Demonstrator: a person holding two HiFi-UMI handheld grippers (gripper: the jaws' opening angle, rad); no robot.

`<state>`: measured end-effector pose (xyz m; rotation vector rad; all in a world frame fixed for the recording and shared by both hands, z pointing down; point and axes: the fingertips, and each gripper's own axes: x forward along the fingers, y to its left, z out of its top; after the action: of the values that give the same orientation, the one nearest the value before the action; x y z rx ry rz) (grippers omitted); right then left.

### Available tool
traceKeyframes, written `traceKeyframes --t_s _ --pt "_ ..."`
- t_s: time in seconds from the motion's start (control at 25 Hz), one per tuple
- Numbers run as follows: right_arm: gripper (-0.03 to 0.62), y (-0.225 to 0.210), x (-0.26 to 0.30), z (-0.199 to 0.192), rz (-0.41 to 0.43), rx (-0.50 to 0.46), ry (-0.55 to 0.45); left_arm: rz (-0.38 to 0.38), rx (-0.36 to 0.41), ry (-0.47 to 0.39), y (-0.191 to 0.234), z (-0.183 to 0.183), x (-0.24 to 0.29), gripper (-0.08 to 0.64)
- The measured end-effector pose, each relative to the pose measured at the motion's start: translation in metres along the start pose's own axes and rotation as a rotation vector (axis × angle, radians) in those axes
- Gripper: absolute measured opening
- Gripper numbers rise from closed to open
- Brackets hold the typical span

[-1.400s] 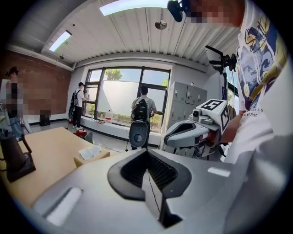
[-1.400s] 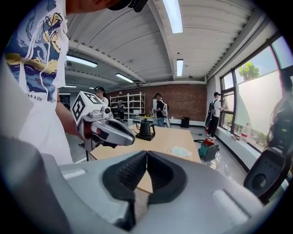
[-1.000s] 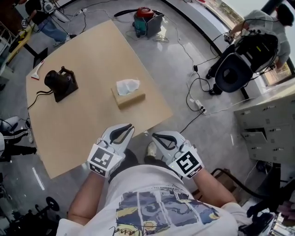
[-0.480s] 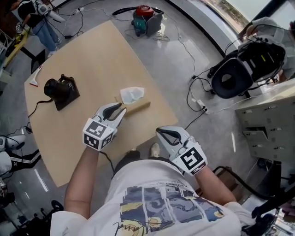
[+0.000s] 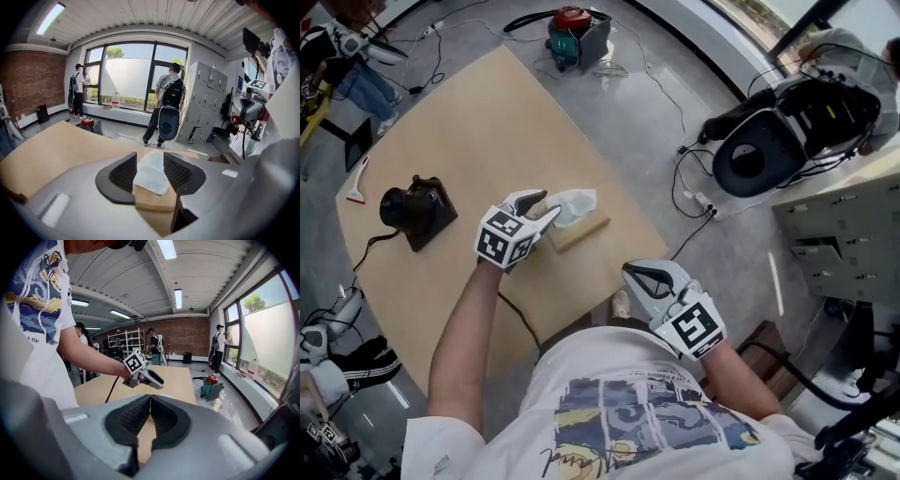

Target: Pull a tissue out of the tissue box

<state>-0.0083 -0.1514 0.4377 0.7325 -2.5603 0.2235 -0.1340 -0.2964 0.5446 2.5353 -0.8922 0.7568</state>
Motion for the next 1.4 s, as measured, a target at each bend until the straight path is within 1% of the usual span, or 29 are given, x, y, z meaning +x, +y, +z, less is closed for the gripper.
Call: traceKeyframes --t_s 0.16,0.36,0.48,0.6,0.68,0.8,0.88,1.04,1.24,1.4 --pt "0.005 -0.002 0.006 -0.002 -0.031 0.032 0.023 -0.054 0.024 0.051 0.013 -0.006 0.025 0.206" --pt "0.005 -0.002 -0.008 -0.020 -0.052 0.062 0.054 -0.148 0.012 0.112 0.005 -0.014 0.058 0.255" --pt "0.005 -0.001 -0.005 -0.026 -0.076 0.099 0.081 -0.213 -0.020 0.138 0.009 -0.025 0.073 0.255" --pt "0.005 -0.002 0.008 -0.028 -0.082 0.098 0.095 -0.262 -0.051 0.156 0.019 -0.034 0.079 0.255" --pt "0.005 -0.004 0.009 -0.029 -0.087 0.097 0.098 -0.290 -0.058 0.169 0.017 -0.037 0.081 0.252" --pt "0.005 -0.006 0.008 -0.030 -0.095 0.107 0.099 -0.319 -0.059 0.195 0.009 -0.042 0.085 0.197" --pt "0.005 -0.008 0.007 -0.031 -0.097 0.110 0.097 -0.324 -0.049 0.206 0.006 -0.043 0.086 0.165" --pt "0.005 -0.009 0.006 -0.032 -0.100 0.110 0.097 -0.305 0.006 0.222 0.005 -0.043 0.084 0.156" --pt "0.005 -0.010 0.006 -0.033 -0.103 0.113 0.091 -0.241 0.114 0.247 0.004 -0.045 0.081 0.152" --pt "0.005 -0.011 0.000 -0.035 -0.096 0.105 0.088 -0.180 0.181 0.265 0.001 -0.044 0.080 0.147"
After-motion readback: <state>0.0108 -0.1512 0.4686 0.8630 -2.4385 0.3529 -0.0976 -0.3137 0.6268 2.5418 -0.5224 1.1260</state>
